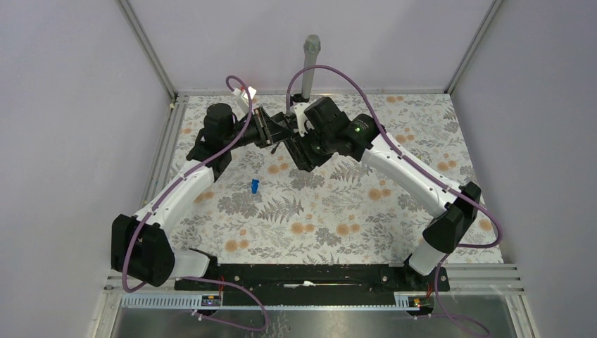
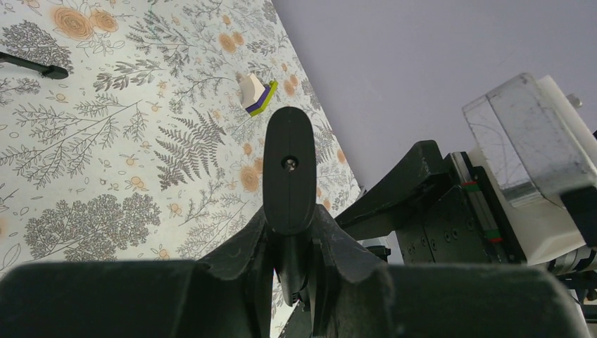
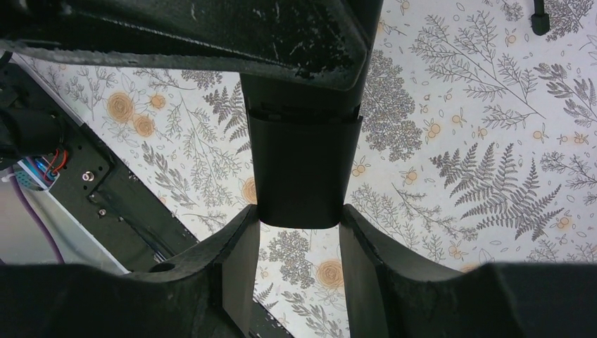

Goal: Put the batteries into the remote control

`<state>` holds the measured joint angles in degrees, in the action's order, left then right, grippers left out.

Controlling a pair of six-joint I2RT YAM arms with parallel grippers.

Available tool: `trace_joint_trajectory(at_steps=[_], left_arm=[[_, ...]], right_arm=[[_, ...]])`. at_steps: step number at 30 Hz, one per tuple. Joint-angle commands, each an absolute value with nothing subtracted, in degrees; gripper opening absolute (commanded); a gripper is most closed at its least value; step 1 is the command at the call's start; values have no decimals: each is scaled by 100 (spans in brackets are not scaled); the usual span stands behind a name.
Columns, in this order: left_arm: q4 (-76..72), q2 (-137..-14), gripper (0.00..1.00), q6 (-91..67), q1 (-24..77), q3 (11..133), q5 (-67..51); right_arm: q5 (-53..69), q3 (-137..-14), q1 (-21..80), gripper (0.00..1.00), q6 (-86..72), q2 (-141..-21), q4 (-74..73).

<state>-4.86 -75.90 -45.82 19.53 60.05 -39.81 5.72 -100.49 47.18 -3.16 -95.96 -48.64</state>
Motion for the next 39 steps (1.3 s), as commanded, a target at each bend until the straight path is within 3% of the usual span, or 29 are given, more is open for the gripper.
trace_joint_trajectory(at_steps=[1,39], left_arm=[[-1002,-7339,0,-4482,1978,5999,-4000],[-369,-7735,0,-5260,1978,6520,-4564]], right_arm=[[719,-10314,4781,36,-410,-9666,-5047],[655,-10327,4781,45,-237,-9920,-4775]])
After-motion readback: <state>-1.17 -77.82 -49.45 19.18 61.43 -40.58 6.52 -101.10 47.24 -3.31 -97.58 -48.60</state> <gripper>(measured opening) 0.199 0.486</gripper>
